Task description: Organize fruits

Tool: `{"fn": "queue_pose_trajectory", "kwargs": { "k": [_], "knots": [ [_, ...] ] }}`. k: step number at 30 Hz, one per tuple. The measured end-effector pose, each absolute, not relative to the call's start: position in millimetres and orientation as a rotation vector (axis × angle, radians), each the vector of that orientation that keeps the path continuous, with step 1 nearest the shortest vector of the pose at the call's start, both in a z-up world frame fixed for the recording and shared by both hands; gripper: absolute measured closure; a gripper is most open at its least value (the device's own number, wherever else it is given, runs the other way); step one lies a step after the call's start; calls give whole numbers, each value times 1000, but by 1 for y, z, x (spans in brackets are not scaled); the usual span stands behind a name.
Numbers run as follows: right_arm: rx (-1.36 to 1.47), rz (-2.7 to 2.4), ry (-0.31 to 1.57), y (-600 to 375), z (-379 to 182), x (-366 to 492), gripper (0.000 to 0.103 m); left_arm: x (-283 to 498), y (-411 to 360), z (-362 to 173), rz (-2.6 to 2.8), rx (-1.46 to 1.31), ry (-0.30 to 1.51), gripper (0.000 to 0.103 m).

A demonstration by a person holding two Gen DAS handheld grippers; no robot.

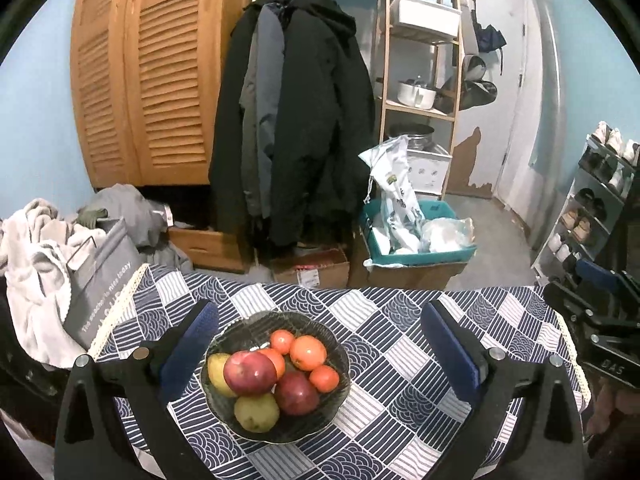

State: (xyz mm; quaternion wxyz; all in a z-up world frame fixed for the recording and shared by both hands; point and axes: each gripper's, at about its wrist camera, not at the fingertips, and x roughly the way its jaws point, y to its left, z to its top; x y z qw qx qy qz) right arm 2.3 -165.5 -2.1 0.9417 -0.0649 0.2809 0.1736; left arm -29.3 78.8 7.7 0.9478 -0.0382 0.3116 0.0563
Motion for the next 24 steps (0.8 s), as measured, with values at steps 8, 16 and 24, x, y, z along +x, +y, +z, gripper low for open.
{"fn": "queue_pose_trajectory", "kwargs": {
  "k": [8, 16, 24],
  "knots": [
    [-130, 332, 580, -175, -4, 6, 21, -26, 68, 7, 121, -48, 636, 1],
    [-129, 326, 591, -180, -7, 8, 21, -23, 65, 5, 125, -41, 647, 1],
    [-129, 319, 596, -183, -8, 8, 21, -24, 64, 6, 125, -39, 644, 1]
  ]
}}
